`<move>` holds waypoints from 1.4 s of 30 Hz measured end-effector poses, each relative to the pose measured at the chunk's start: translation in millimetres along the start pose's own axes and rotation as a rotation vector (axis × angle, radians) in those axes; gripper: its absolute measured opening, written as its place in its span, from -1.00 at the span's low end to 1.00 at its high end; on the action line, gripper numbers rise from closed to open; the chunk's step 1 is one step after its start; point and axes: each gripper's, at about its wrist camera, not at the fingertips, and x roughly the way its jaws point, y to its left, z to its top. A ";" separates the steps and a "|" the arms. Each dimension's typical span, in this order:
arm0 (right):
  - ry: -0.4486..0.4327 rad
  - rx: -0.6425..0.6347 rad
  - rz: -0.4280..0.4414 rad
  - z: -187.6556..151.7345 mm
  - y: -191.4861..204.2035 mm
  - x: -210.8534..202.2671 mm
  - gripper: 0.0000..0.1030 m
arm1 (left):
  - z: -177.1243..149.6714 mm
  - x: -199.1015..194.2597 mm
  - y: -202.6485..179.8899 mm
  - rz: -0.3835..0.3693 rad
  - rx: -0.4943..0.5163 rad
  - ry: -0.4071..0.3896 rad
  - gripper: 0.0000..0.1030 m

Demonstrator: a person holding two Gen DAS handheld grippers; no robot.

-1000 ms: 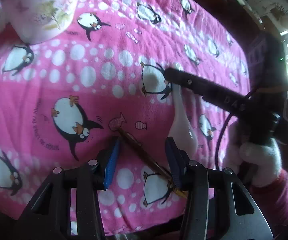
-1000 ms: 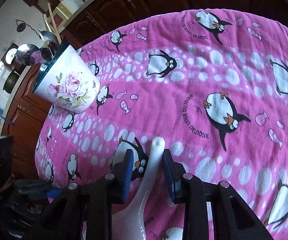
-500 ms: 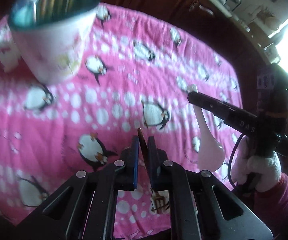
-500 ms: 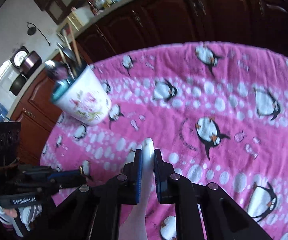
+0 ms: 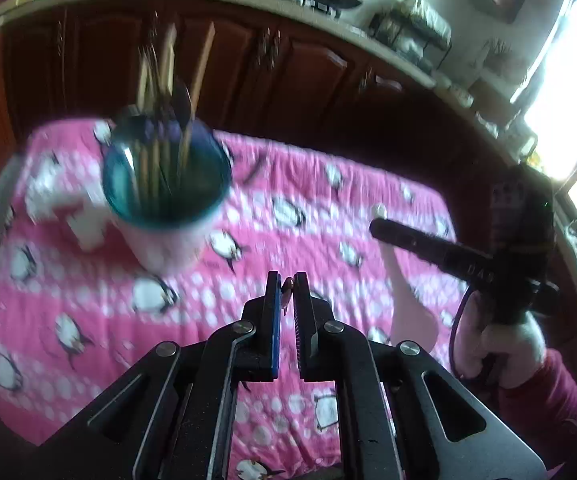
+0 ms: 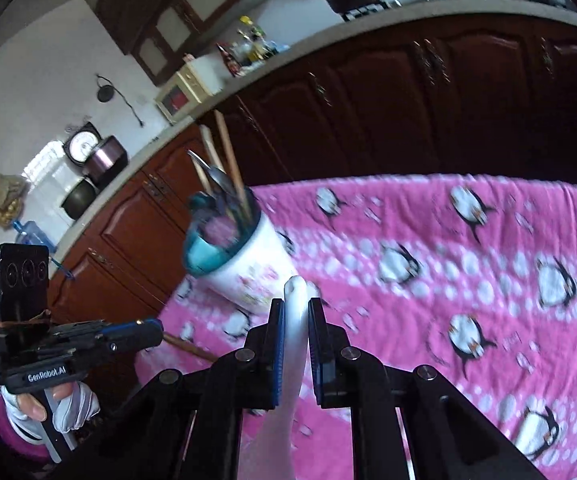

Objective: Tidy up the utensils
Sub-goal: 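Lift the white spoon and the left tool's utensil toward the holder, then lower both utensils into the holder and open both tools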

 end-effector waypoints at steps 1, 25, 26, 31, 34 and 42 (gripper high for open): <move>-0.013 -0.011 0.015 7.9 8.3 0.4 -0.80 | 8.4 -10.4 2.5 -0.005 -0.002 -0.022 -0.91; -0.287 -0.231 -0.103 95.1 122.8 125.1 -0.80 | 106.3 -34.5 87.3 0.205 -0.031 -0.195 -0.91; -0.301 -0.248 -0.127 92.4 124.8 129.3 -0.80 | 105.1 -29.6 90.6 0.206 -0.039 -0.188 -0.91; -0.344 -0.319 -0.194 78.6 125.1 145.8 -0.80 | 100.8 -15.6 101.2 0.211 -0.066 -0.169 -0.91; -0.367 -0.339 -0.203 70.7 123.0 153.7 -0.80 | 100.2 -11.1 100.8 0.216 -0.066 -0.163 -0.91; -0.353 -0.342 -0.169 54.7 108.7 160.1 -0.81 | 97.7 -0.2 106.1 0.222 -0.089 -0.144 -0.91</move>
